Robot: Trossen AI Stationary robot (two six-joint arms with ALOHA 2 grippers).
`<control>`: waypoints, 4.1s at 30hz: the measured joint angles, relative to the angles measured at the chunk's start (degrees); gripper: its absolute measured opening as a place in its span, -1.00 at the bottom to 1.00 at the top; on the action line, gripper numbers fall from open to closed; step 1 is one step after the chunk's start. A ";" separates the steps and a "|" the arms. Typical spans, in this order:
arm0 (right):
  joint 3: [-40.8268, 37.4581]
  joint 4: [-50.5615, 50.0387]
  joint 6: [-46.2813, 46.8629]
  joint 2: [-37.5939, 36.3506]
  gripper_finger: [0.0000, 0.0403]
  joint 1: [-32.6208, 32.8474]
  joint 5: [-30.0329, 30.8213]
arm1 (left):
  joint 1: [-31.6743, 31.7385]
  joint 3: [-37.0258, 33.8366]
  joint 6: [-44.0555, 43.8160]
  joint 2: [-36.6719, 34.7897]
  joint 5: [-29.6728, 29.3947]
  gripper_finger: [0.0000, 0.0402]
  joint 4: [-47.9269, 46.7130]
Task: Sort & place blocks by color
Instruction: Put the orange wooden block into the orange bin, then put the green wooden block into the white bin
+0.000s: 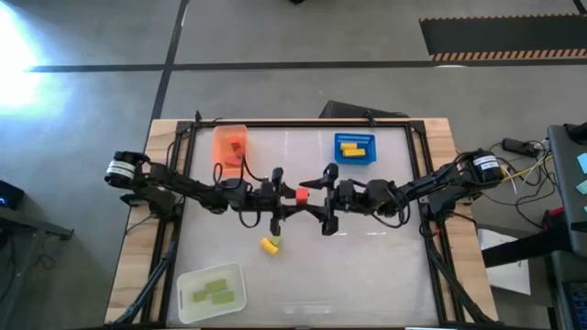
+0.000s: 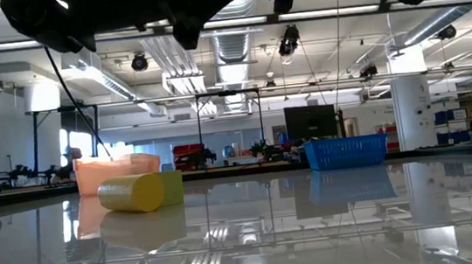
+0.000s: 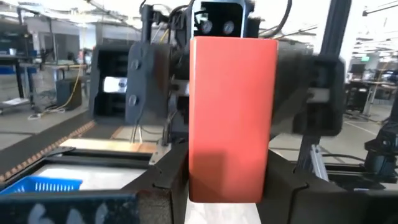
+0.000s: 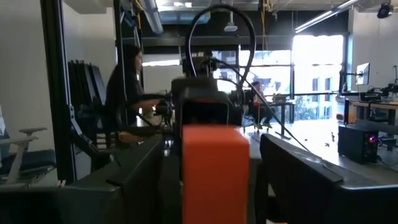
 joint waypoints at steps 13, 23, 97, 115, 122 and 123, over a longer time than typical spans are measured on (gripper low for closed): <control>-0.01 -16.11 -2.08 -8.88 0.32 0.00 13.14 | 1.13 1.21 -6.87 -8.57 -16.79 -0.42 -33.33; 0.10 -29.54 -2.51 -17.60 0.26 0.00 18.01 | 15.76 9.02 -25.85 -19.41 -35.66 -0.42 -97.16; -14.73 -26.64 -6.90 -16.19 -0.06 0.02 2.91 | -22.69 -13.97 -16.03 -45.77 -23.48 0.00 -75.36; -14.73 -26.18 -6.97 -16.19 -0.06 0.00 2.93 | -22.69 -14.04 -15.79 -41.35 -24.64 0.00 -70.43; -14.73 -26.23 -6.97 -16.19 -0.06 0.02 2.93 | -22.69 -14.06 -15.84 -38.09 -24.63 0.00 -67.89; -14.73 -26.23 -6.97 -16.19 -0.06 0.02 2.93 | -22.69 -14.06 -15.84 -37.70 -24.63 0.00 -67.56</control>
